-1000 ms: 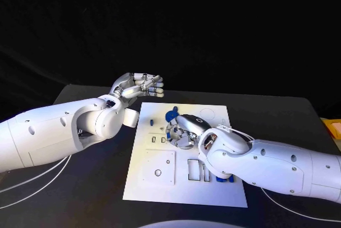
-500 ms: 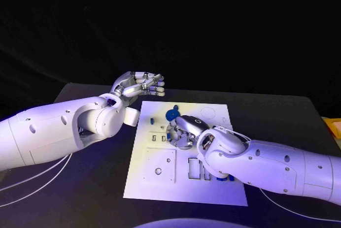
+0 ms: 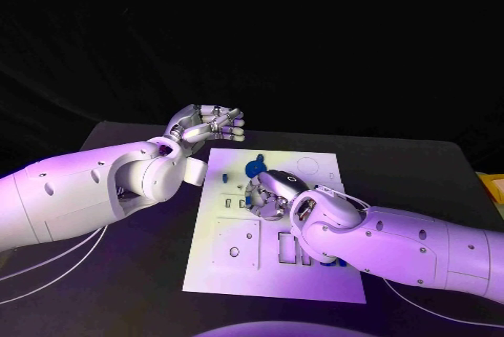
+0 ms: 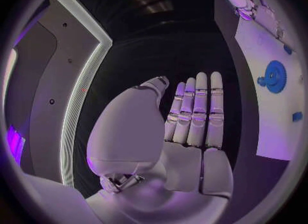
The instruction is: Assemble the parts on the task board
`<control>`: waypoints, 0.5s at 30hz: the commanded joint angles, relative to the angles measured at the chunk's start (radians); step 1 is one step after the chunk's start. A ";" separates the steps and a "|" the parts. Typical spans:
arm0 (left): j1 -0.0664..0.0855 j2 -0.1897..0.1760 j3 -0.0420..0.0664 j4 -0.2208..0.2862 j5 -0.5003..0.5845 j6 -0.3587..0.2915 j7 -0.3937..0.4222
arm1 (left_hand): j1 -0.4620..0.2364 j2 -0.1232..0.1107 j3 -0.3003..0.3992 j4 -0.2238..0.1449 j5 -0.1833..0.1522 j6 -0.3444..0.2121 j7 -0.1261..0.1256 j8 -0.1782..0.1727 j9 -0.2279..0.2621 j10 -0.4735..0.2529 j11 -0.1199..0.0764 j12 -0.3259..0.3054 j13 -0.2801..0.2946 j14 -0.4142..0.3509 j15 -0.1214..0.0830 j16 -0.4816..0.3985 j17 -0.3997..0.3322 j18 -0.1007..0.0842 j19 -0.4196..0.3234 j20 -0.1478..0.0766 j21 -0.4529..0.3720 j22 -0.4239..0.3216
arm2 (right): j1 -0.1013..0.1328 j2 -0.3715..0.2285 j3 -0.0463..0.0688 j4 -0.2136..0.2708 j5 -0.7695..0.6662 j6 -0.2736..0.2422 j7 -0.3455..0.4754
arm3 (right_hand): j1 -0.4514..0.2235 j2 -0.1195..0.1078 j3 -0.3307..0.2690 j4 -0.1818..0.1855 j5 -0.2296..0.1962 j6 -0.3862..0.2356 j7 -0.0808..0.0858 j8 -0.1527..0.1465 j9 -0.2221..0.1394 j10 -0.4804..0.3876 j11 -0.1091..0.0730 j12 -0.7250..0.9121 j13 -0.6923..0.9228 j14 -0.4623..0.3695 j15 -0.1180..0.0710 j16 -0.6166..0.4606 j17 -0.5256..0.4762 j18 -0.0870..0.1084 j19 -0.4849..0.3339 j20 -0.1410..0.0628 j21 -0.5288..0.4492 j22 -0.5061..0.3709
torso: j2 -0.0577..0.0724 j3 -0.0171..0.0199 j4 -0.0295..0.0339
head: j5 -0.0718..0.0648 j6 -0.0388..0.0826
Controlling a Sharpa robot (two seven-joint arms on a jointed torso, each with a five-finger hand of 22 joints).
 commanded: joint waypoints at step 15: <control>0.000 0.001 0.001 0.001 -0.004 0.022 -0.001 | -0.011 -0.002 0.007 0.002 -0.006 -0.002 0.000 -0.003 0.001 0.006 0.004 0.000 0.000 0.004 0.001 0.006 0.003 0.011 0.002 -0.002 0.005 0.001 | -0.006 0.001 -0.003 -0.001 -0.016 0.022 -0.002 | -0.015 -0.011 -0.002 0.011 -0.010 -0.010 -0.005 -0.004 0.025 -0.004 -0.001 -0.010 0.021 0.094 -0.004 0.000 0.217 -0.018 0.036 -0.003 0.002 0.187 | 0.000 0.0004 0.0000 | 0.003 -0.003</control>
